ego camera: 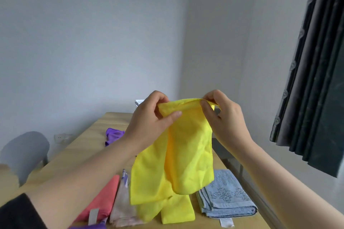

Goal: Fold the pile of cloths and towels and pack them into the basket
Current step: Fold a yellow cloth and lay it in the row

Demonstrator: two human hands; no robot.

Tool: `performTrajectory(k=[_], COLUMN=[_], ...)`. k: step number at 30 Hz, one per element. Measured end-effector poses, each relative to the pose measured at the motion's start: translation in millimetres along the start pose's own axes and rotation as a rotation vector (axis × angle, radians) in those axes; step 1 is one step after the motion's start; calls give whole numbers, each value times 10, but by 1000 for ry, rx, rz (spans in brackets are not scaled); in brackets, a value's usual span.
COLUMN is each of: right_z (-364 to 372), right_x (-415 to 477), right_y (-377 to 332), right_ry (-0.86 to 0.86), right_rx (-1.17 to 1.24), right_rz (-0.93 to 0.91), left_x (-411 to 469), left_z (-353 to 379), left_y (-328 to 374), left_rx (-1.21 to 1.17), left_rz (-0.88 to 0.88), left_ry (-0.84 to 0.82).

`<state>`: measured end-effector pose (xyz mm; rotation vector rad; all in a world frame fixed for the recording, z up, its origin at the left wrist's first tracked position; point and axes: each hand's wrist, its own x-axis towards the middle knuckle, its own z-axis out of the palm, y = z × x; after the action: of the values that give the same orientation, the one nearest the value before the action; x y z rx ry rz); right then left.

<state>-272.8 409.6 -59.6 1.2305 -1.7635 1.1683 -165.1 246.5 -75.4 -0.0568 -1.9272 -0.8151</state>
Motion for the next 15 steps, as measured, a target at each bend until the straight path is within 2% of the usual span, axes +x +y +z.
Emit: performTrajectory(k=[9,13,15], right_z=[-555,-743,-767], right_x=[-198,-241,-297], right_y=[-366,-217,-43], right_ry=[95,162,123], right_rx=[-98,-148,-207], right_rz=[-62,72,186], left_x=[-230,-324,-413], left_z=[-226,-274,-255], left_y=[421,217,43], left_rx=[13,83,112], left_rz=[-29,-124,-204], left_ry=[-25,-97,-167])
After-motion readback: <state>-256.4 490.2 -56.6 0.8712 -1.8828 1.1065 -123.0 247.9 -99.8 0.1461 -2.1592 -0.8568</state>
